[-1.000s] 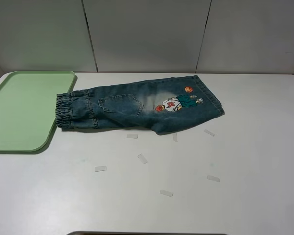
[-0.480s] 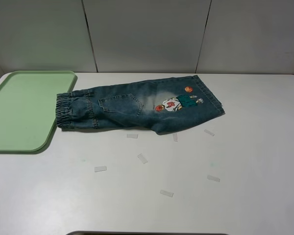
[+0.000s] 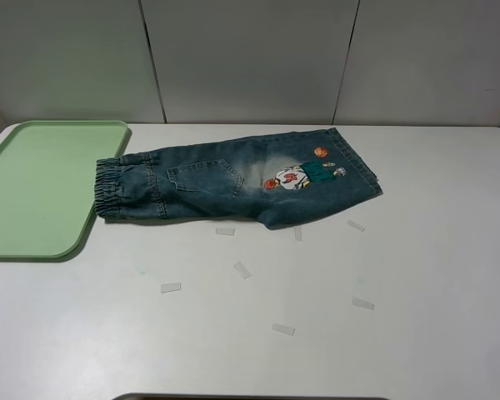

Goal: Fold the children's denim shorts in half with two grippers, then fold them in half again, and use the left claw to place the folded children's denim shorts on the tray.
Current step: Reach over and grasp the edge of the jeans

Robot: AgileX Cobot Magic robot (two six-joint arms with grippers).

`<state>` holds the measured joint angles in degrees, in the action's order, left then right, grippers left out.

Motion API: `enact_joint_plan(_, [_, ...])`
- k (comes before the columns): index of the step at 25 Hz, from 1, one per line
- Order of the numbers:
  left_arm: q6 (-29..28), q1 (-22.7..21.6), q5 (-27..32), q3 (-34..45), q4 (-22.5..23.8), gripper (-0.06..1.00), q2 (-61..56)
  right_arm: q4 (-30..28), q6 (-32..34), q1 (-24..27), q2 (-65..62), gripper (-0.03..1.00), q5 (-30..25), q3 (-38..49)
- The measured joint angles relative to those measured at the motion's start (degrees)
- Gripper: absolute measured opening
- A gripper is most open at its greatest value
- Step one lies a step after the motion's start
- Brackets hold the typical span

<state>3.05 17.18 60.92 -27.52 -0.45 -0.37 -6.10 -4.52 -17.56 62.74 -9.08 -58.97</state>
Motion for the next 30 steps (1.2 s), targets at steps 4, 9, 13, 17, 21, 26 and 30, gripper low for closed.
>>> enact_joint_plan(4, [0.0, 0.0, 0.0, 0.0, 0.0, 0.82, 0.0, 4.6, 0.9, 0.0, 4.3, 0.69, -6.0, 0.0])
enact_joint_plan(9, [0.0, 0.0, 0.0, 0.0, 0.0, 0.82, 0.0, 8.8, 2.6, 0.0, 8.7, 0.69, -9.2, 0.0])
enact_joint_plan(13, [0.0, 0.0, 0.0, 0.0, 0.0, 0.82, 0.0, 9.4, 3.0, 0.0, 12.9, 0.69, -10.0, 0.0])
enact_joint_plan(17, [0.0, 0.0, 0.0, 0.0, 0.0, 0.82, 0.0, 9.4, 3.1, 0.0, 17.6, 0.69, -10.1, 0.0])
enact_joint_plan(21, [0.0, 0.0, 0.0, 0.0, 0.0, 0.82, 0.0, 9.8, 2.0, 0.0, 20.7, 0.69, -9.0, 0.0])
enact_joint_plan(26, [0.0, 0.0, 0.0, 0.0, 0.0, 0.82, 0.0, 17.3, -4.3, 5.5, 27.9, 0.69, -5.5, -2.3])
enact_joint_plan(30, [0.0, 0.0, 0.0, 0.0, 0.0, 0.82, 0.0, 18.4, -7.8, 9.1, 34.8, 0.69, -11.6, -10.2])
